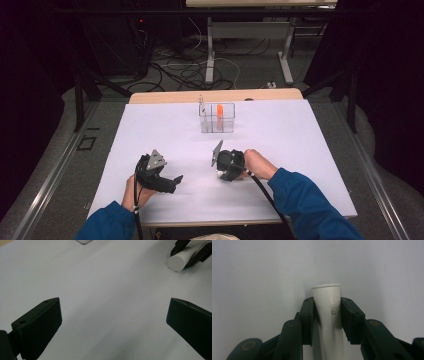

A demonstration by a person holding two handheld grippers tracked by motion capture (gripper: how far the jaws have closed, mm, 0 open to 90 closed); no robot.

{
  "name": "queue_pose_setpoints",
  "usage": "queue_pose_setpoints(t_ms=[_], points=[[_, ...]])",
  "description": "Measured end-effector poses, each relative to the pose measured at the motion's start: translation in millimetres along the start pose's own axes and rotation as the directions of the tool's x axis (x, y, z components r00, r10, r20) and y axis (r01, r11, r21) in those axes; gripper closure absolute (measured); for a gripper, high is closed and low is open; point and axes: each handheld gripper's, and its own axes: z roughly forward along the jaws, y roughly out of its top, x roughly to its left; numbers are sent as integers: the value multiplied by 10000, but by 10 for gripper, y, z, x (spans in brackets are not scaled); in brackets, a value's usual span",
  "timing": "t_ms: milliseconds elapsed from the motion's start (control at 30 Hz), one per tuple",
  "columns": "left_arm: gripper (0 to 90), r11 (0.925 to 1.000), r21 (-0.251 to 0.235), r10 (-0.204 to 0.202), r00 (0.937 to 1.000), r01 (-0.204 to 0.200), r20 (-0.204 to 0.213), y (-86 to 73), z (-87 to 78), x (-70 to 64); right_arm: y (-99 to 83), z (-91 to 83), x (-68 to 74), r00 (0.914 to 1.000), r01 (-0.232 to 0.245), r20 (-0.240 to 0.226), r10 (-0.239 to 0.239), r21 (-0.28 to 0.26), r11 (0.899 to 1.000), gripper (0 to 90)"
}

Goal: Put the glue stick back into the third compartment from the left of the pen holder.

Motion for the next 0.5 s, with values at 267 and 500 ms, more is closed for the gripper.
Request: queue_pose_setpoints(t_ms=[267,500], points=[[0,10000,-30,8,10000,-8,33,0,-3,2,-47,-37,5,9992,-397,43,399,-419,9983,674],[0,9999,99,47,9999,-48,106,7,-18,8,-142,-192,-13,9911,-1323,-101,1324,-1650,9774,675]])
